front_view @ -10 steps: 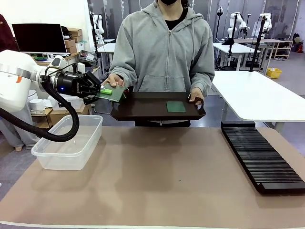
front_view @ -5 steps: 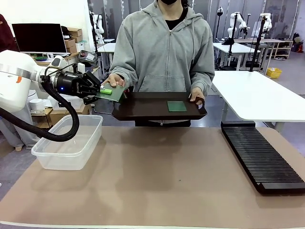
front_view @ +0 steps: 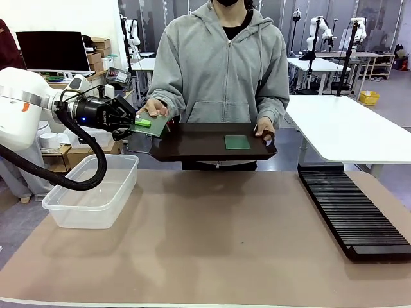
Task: Sort PCBs into racks and boxes based on the side picked up.
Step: If the short side of the Blank PCB is picked up, insert it into the PCB Rack ; if the long side is picked up, place it in the Organizing box.
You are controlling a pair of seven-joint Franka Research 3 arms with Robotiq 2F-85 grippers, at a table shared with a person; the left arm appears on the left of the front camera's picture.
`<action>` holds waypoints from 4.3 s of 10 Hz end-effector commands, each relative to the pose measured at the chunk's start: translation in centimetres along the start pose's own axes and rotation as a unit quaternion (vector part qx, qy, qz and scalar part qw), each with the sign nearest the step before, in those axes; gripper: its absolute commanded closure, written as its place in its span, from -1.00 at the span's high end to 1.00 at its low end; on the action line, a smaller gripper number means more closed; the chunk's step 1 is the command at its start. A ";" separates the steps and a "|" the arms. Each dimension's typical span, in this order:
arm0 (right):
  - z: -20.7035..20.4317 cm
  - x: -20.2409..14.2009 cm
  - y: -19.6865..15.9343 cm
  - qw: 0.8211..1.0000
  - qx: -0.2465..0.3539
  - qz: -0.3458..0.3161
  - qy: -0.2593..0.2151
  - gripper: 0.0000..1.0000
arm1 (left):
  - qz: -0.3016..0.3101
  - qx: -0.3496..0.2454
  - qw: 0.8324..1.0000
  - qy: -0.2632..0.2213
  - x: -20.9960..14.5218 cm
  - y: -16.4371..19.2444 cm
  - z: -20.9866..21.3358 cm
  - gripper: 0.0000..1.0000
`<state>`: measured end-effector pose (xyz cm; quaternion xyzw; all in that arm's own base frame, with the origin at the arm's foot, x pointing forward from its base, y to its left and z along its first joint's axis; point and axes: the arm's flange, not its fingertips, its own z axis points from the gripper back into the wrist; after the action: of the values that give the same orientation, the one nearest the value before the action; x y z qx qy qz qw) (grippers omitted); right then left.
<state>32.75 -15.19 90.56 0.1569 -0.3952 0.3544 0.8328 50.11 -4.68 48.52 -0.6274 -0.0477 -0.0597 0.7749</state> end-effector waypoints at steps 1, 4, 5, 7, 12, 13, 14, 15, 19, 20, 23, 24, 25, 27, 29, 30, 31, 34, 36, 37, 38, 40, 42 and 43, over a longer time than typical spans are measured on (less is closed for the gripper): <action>-0.1 -0.1 0.3 1.000 0.009 0.002 -0.003 1.00 | 0.000 -0.001 1.000 0.001 0.0 0.0 0.0 -1.00; -0.1 -0.1 0.3 1.000 0.009 0.002 -0.003 1.00 | 0.000 -0.001 1.000 0.001 0.0 0.0 0.0 -1.00; -0.1 -0.1 0.3 1.000 0.009 0.002 -0.003 1.00 | 0.000 -0.001 1.000 0.001 0.0 0.0 0.0 -1.00; -0.1 -0.1 0.3 1.000 0.009 0.002 -0.003 1.00 | 0.000 -0.001 1.000 0.001 0.0 0.0 0.0 -1.00; -0.1 -0.1 0.3 1.000 0.009 0.002 -0.003 1.00 | 0.000 -0.001 1.000 0.001 0.0 0.0 0.0 -1.00; -0.1 -0.1 0.3 1.000 0.009 0.002 -0.003 1.00 | 0.000 -0.001 1.000 0.001 0.0 0.0 0.0 -1.00; -0.1 -0.1 0.3 1.000 0.009 0.002 -0.003 1.00 | 0.000 -0.001 1.000 0.001 0.0 0.0 0.0 -1.00; -0.1 -0.1 0.3 1.000 0.009 0.002 -0.003 1.00 | 0.000 -0.001 1.000 0.001 0.0 0.0 0.0 -1.00; -0.1 -0.1 0.3 1.000 0.009 0.002 -0.003 1.00 | 0.000 -0.001 1.000 0.001 0.0 0.0 0.0 -1.00; -0.1 -0.1 0.3 1.000 0.009 0.002 -0.003 1.00 | 0.000 -0.001 1.000 0.001 0.0 0.0 0.0 -1.00; -0.1 -0.1 0.3 1.000 0.009 0.002 -0.003 1.00 | 0.000 -0.001 1.000 0.001 0.0 0.0 0.0 -1.00; -0.1 -0.1 0.3 1.000 0.009 0.002 -0.003 1.00 | 0.000 -0.001 1.000 0.001 0.0 0.0 0.0 -1.00; -0.1 -0.1 0.3 1.000 0.009 0.002 -0.003 1.00 | 0.000 -0.001 1.000 0.001 0.0 0.0 0.0 -1.00; -0.1 -0.1 0.3 1.000 0.009 0.002 -0.003 1.00 | 0.000 -0.001 1.000 0.001 0.0 0.0 0.0 -1.00; -0.1 -0.1 0.3 1.000 0.009 0.002 -0.003 1.00 | 0.000 -0.001 1.000 0.001 0.0 0.0 0.0 -1.00; -0.1 -0.1 0.3 1.000 0.009 0.002 -0.003 1.00 | 0.000 -0.001 1.000 0.001 0.0 0.0 0.0 -1.00; -0.1 -0.1 0.3 1.000 0.009 0.002 -0.003 1.00 | 0.000 0.000 1.000 0.000 0.0 0.0 0.0 -0.95; -0.1 -0.1 0.3 1.000 0.009 0.002 -0.003 1.00 | -0.059 0.111 0.992 0.025 0.6 -1.6 2.7 -0.95; -0.1 -0.1 0.3 1.000 0.009 0.002 -0.003 1.00 | -0.106 0.185 0.977 0.024 1.7 -2.7 6.0 -0.95; -0.1 -0.1 0.3 1.000 0.009 0.002 -0.003 1.00 | -0.097 0.219 0.970 0.034 1.5 -3.4 7.1 -0.95; -0.1 -0.1 0.3 1.000 0.009 0.002 -0.003 1.00 | -0.086 0.274 0.956 0.057 2.1 -3.3 8.5 -0.95; -0.1 -0.1 0.3 1.000 0.009 0.002 -0.003 1.00 | -0.081 0.342 0.933 0.072 3.3 -1.6 10.3 -0.95; -0.1 -0.1 0.3 1.000 0.009 0.002 -0.003 1.00 | -0.074 0.385 0.918 0.065 3.1 1.8 9.9 -0.95; -0.1 -0.1 0.3 1.000 0.009 0.002 -0.003 1.00 | -0.062 0.401 0.911 0.067 3.2 3.9 9.8 -0.95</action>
<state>32.75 -15.19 90.57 0.1567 -0.3952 0.3544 0.8329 53.93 6.33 48.83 -0.2735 -0.0604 -0.1420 0.9494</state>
